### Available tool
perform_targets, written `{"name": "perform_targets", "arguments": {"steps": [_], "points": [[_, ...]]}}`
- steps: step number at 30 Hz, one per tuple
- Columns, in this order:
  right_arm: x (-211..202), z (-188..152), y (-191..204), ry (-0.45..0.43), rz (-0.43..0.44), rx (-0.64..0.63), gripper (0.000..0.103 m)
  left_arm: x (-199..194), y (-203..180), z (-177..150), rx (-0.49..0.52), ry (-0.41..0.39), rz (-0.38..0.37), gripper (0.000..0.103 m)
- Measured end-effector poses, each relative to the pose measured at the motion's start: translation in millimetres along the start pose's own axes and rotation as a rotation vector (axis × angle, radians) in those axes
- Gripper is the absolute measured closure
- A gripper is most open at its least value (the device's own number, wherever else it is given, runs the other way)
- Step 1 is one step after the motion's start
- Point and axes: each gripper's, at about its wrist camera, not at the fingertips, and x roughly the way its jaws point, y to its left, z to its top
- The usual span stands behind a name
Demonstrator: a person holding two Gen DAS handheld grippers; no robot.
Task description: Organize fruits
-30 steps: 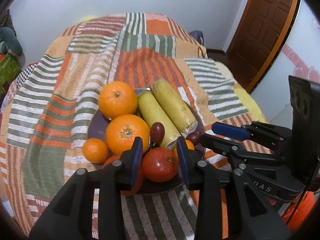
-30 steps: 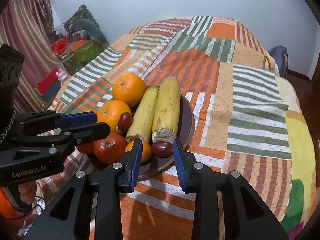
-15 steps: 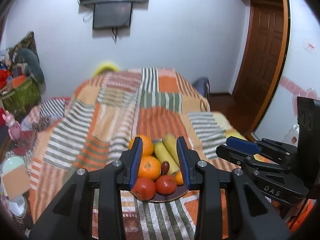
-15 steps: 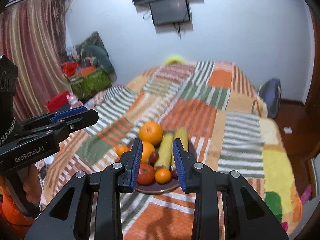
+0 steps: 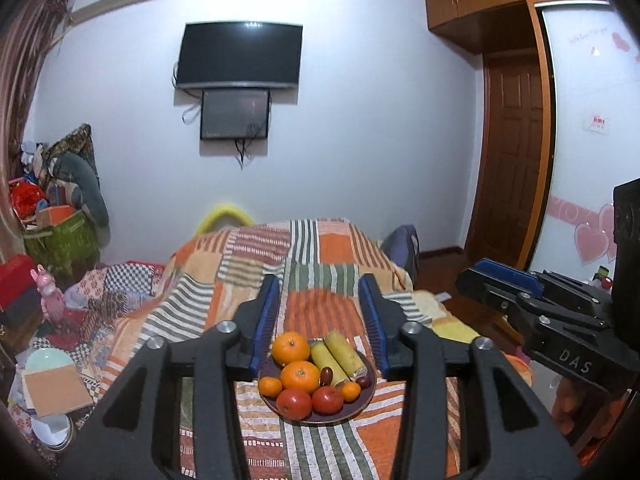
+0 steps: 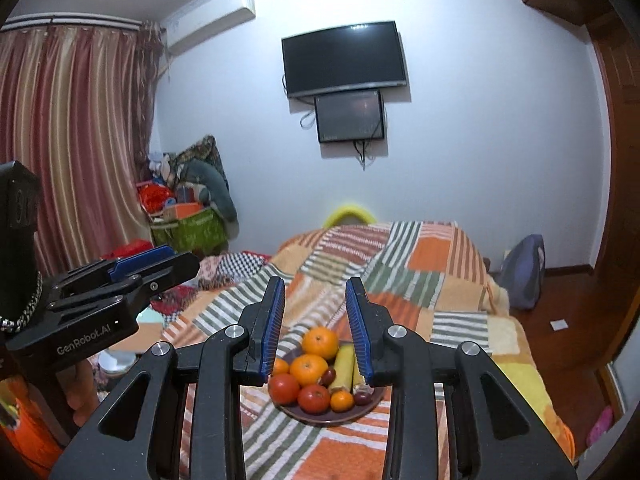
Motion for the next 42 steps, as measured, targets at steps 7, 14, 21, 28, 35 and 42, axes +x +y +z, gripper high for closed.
{"name": "perform_targets", "arguments": {"steps": [7, 14, 21, 28, 35, 42], "points": [[-14, -2, 4, -0.057, -0.041, -0.006, 0.04, -26, -3, 1, 0.009, -0.059, 0.04, 0.036], [-22, -3, 7, -0.083, -0.069, 0.012, 0.02, -33, -3, -1, 0.008, -0.071, 0.063, 0.021], [-28, -6, 10, -0.109, -0.117, 0.009, 0.0, -38, -4, -4, 0.001, -0.084, 0.076, 0.006], [-29, -8, 10, -0.101, -0.134, 0.006, 0.0, -33, -5, -10, -0.009, -0.062, 0.073, 0.003], [-31, -10, 9, -0.093, -0.14, 0.003, 0.0, -30, -4, -14, -0.006, -0.041, 0.07, 0.003], [-31, -11, 8, -0.083, -0.144, 0.007, 0.0, -30, -5, -14, -0.001, -0.04, 0.072, 0.001]]}}
